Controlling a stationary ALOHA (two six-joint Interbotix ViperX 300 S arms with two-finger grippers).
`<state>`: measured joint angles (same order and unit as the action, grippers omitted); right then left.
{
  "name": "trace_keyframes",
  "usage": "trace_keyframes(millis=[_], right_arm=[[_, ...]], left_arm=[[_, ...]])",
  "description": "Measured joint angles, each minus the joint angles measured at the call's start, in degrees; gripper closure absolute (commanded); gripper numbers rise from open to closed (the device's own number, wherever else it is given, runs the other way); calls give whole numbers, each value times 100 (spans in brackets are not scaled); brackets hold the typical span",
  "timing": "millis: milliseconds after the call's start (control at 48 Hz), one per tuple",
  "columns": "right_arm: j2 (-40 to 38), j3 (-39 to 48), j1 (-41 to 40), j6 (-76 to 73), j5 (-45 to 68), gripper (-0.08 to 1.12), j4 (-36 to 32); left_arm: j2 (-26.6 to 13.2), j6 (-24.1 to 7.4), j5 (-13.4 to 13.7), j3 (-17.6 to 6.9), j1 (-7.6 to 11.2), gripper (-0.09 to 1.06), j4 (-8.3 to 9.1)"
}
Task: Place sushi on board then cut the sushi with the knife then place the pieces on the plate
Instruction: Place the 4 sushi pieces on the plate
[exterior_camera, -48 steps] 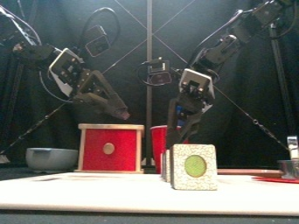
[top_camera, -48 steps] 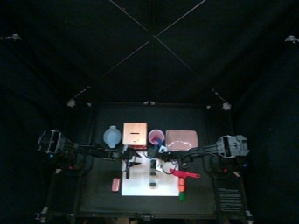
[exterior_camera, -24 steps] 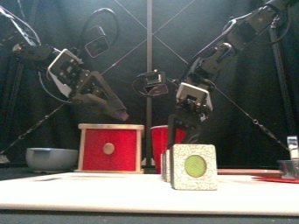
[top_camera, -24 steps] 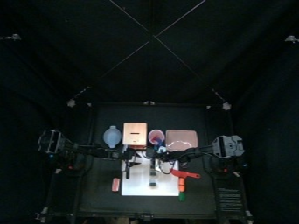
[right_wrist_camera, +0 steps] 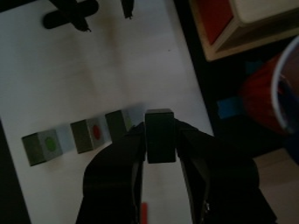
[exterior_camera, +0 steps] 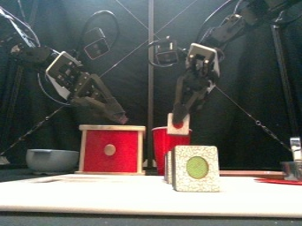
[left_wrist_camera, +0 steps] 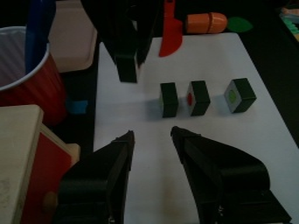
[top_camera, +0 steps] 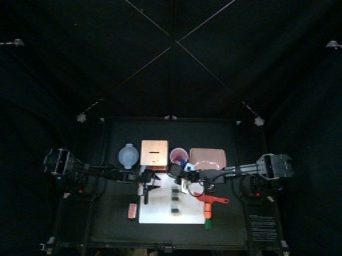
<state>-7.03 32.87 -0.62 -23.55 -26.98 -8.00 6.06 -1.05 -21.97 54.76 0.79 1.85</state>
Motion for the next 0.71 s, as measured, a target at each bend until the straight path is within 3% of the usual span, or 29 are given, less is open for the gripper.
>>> trace_keyframes(millis=[333, 708], right_arm=[[-853, 791, -413, 9, -343, 48, 105], [-809, 1371, -1688, 35, -114, 44, -158]], left_arm=[[0, -9, 0, 26, 0, 18, 0], [0, 0, 0, 26, -9, 18, -9]])
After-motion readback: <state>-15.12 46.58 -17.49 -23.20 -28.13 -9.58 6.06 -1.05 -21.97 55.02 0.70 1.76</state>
